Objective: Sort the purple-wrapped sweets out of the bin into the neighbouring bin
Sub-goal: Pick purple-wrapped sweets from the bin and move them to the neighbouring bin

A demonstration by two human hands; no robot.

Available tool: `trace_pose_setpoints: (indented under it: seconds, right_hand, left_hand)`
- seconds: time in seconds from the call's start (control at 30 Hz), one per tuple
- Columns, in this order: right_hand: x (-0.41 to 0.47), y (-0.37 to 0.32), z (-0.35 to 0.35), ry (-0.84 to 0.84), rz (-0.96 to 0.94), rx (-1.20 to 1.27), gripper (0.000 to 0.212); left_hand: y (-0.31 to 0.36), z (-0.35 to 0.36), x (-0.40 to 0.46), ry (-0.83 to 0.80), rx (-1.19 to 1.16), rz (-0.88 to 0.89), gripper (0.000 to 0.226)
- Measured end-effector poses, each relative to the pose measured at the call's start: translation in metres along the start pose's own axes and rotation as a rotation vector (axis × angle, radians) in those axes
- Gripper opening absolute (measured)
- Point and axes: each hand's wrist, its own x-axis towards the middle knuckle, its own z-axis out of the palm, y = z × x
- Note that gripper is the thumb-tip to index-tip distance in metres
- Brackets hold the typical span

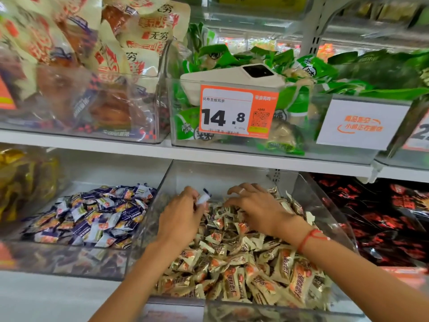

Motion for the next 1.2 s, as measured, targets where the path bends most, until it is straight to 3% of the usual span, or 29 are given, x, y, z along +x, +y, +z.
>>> trace_pose_setpoints:
  seconds: [0.13,0.2,0.27,0.33,0.5,0.73,0.8,0.9,0.97,1.1,1.2]
  right_hand:
    - [0.017,-0.020,0.005,-0.106,-0.004,0.134,0.044]
    - [0.029,-0.022,0.011,-0.187,0.061,0.118,0.040]
    - [0.040,-0.021,0.015,-0.273,0.069,-0.058,0.044]
    - [0.044,-0.019,0.019,-0.264,0.058,-0.138,0.042]
    - [0.035,0.005,0.007,-0.147,0.094,0.083,0.029]
    - [-0.015,0.019,-0.014,-0.272,0.042,0.103,0.022]
    - [-0.022,0.016,-0.029,-0.362,0.113,0.246,0.018]
    - [-0.019,0.009,-0.061,-0.593,0.251,0.601,0.043]
    - [-0.007,0.005,-0.064,-0.543,0.221,0.612,0.041]
    - [0.037,-0.004,-0.025,-0.182,0.212,0.473,0.011]
    - [0.058,-0.011,0.004,-0.207,0.162,0.245,0.023]
  left_hand:
    - [-0.003,-0.001,-0.009,0.084,-0.258,-0.079,0.037]
    - [-0.007,0.002,-0.007,0.084,-0.234,-0.094,0.044]
    - [-0.007,0.002,-0.007,0.055,-0.172,-0.108,0.044]
    - [-0.006,0.000,-0.010,0.040,-0.111,-0.110,0.041]
    - [-0.001,-0.007,-0.013,0.017,-0.028,-0.089,0.036]
    - [-0.001,-0.006,-0.013,0.007,-0.035,-0.088,0.028]
    - [-0.001,-0.005,-0.013,0.003,-0.067,-0.099,0.026]
    - [-0.001,-0.002,-0.011,-0.010,-0.105,-0.108,0.025]
    - [-0.001,-0.002,-0.009,-0.010,-0.110,-0.106,0.023]
    - [-0.001,-0.004,-0.010,0.030,-0.114,-0.095,0.019]
    - [0.000,-0.005,-0.010,0.048,-0.113,-0.087,0.017]
